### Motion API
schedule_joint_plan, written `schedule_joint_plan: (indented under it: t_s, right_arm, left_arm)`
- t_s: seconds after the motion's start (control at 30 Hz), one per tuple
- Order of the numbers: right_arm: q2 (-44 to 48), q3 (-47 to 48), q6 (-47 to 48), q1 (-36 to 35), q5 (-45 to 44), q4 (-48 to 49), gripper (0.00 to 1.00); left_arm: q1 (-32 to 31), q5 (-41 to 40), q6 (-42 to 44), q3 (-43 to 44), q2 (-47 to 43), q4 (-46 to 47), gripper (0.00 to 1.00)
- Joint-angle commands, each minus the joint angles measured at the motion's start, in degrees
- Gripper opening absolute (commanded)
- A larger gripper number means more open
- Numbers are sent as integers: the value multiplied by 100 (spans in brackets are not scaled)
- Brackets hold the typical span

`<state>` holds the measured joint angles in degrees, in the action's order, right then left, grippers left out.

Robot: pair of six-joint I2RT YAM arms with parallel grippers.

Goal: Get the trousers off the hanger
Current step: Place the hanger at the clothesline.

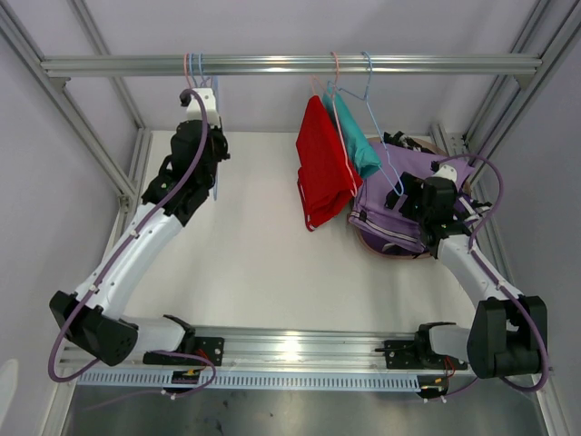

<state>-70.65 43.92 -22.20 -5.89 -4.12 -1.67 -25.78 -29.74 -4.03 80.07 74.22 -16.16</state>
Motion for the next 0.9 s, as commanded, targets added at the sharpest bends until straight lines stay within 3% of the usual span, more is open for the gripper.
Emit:
schedule_joint_plan:
  t_s: [0.0,0.3,0.7,0.87]
  right_arm:
    - [-194,-50,-30,-9,324,-70,99]
    - [-168,-24,-13,-17,342,-149,99]
    - [-133,-15,-4,-17,517,-175,100]
    - [-124,-15,5,-17,544,-184,99]
  left_arm:
    - [64,-50,-317,-167,-232,-97,1]
    - [64,117,-757,-528,-741,-484,6]
    - [55,741,-1020,-326,-1375,-906,30]
    - [38,1110,-1152,-168,-1463,-1047,32]
